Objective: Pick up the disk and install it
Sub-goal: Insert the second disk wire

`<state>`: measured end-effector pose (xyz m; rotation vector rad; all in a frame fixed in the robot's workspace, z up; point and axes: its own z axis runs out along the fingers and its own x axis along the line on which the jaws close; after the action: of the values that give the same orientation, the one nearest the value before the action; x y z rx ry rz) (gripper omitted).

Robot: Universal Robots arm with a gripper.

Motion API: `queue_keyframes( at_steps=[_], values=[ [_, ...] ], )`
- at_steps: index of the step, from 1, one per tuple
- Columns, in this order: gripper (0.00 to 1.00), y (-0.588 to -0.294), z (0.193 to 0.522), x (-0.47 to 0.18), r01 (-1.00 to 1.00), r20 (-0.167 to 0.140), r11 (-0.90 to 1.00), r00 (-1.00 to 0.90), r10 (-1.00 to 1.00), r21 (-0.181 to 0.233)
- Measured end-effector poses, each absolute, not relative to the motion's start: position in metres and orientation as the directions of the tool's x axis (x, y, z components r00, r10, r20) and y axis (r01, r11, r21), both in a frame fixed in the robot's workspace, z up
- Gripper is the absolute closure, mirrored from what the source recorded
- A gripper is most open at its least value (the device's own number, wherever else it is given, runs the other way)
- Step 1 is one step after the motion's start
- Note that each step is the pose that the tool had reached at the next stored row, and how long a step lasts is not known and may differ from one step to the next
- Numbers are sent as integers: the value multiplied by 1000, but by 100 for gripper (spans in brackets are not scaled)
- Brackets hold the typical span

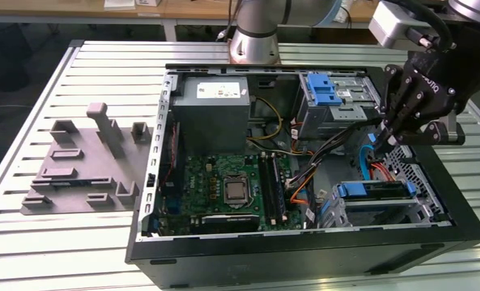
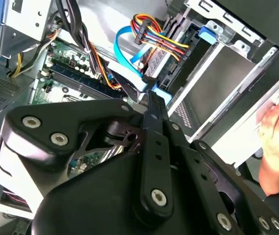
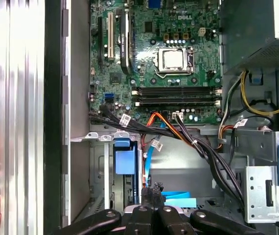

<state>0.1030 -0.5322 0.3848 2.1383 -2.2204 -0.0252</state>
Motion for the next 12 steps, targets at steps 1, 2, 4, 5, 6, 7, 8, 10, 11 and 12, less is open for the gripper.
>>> queue_keyframes(
  at_steps=[1,2,4,5,6,7,8,10,11,12],
  values=[
    [89,-532,385,103,-998,31,35,-33,-999,53],
    [89,-532,385,103,-998,31,31,-29,-999,53],
    [89,-531,385,103,-998,31,20,-18,-999,53],
    [89,-530,384,103,-998,32,17,-16,-999,53],
    [89,-529,384,103,-999,34,17,-15,-999,52],
    [83,-528,384,103,-999,38,17,-15,-999,51],
    [83,-526,384,103,-999,41,17,-15,-999,50],
    [83,-524,384,103,-999,45,17,-15,-999,49],
    [83,-523,383,103,-999,47,17,-14,-999,49],
    [83,-522,383,103,-999,49,16,-14,-999,48]
  ],
)
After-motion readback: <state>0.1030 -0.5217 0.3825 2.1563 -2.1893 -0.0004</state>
